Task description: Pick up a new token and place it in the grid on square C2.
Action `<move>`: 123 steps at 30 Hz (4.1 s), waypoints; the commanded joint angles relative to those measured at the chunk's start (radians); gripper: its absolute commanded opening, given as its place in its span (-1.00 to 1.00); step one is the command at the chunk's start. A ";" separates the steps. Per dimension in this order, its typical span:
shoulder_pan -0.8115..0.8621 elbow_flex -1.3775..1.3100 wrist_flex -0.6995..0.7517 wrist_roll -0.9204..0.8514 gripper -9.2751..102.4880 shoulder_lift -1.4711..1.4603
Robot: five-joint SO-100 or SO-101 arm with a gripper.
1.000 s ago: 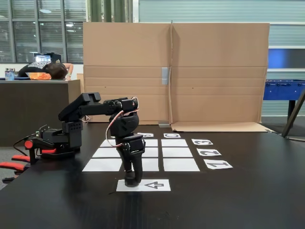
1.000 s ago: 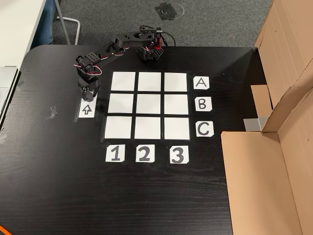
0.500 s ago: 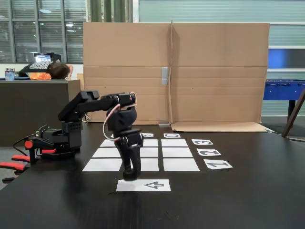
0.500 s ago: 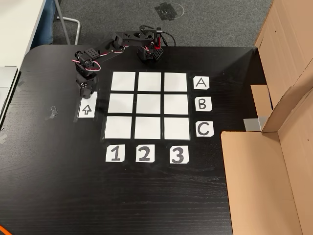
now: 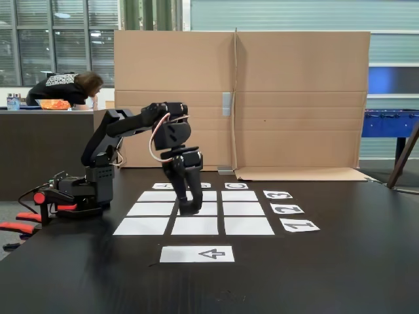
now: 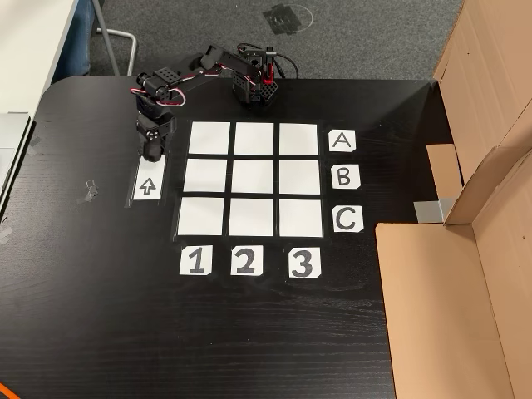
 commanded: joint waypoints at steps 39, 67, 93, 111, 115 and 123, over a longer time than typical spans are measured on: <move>-0.548 0.204 -0.183 0.141 -0.85 0.103; -0.693 0.025 -0.233 0.187 -0.85 -0.110; -0.718 -0.003 -0.281 0.201 -0.49 -0.181; -0.730 0.147 -0.350 0.201 -0.26 -0.008; -0.718 0.236 -0.383 0.199 -0.24 0.095; -0.670 0.456 -0.474 0.192 -0.15 0.362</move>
